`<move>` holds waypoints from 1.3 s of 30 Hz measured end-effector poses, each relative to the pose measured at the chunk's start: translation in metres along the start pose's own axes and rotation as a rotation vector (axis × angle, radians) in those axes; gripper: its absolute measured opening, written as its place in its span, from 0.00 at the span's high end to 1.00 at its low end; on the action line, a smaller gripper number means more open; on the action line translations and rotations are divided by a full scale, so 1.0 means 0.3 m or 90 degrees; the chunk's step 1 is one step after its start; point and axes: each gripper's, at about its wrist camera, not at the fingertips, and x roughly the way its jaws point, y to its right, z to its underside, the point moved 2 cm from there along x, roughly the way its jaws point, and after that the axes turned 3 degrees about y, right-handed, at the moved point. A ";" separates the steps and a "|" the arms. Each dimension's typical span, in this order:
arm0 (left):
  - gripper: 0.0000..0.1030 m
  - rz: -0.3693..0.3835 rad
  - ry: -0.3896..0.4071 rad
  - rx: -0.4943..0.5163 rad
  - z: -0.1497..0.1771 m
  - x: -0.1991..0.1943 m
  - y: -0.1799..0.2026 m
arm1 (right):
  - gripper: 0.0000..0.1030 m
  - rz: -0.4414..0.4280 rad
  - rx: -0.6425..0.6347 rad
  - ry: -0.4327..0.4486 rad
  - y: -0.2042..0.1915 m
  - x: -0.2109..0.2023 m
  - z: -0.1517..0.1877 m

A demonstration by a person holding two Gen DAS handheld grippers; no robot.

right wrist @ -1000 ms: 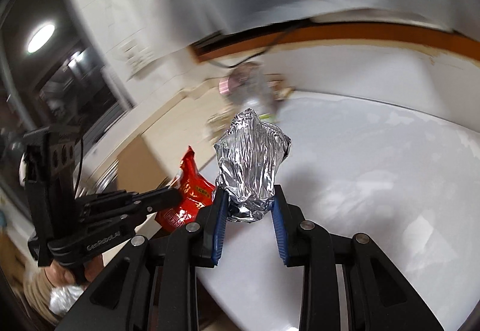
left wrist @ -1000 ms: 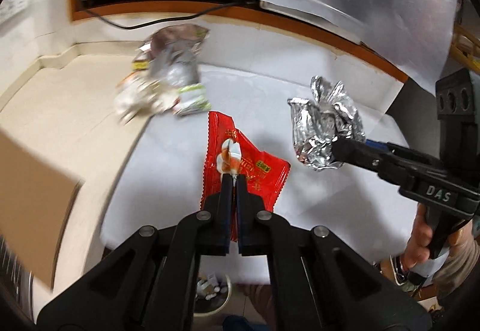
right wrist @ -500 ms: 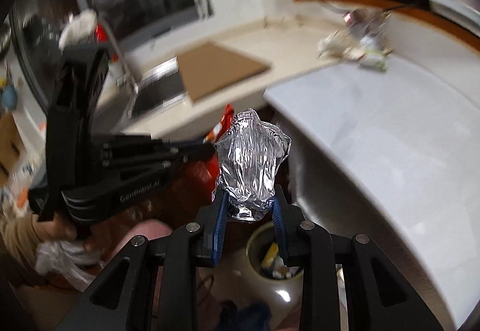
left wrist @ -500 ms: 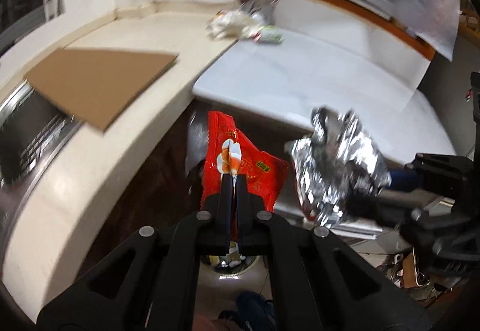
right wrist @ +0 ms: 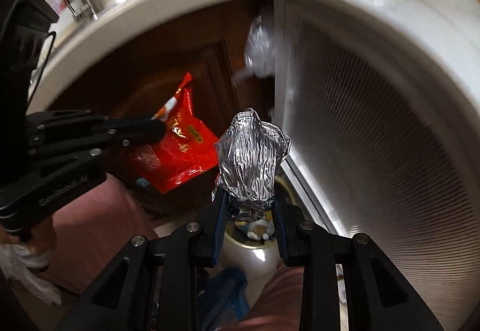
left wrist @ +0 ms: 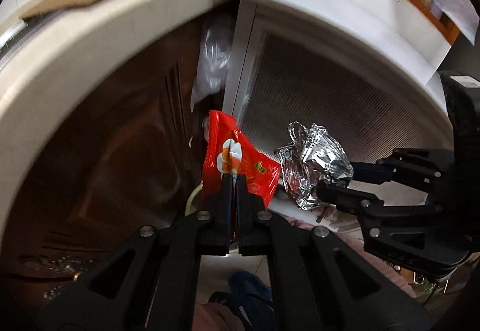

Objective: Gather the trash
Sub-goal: 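Carry the red bag and foil ball down over the bin, then open both tools to drop bag and foil into the bin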

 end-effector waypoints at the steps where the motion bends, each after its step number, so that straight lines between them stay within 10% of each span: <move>1: 1.00 0.001 -0.009 -0.002 -0.003 0.029 -0.003 | 0.74 0.001 -0.003 -0.011 0.009 0.032 0.006; 32: 1.00 0.037 -0.213 -0.060 0.149 0.651 -0.095 | 0.72 -0.009 -0.001 -0.196 0.144 0.698 0.133; 39: 0.83 0.014 -0.230 -0.045 0.143 0.697 -0.095 | 0.55 -0.015 0.016 -0.188 0.148 0.710 0.128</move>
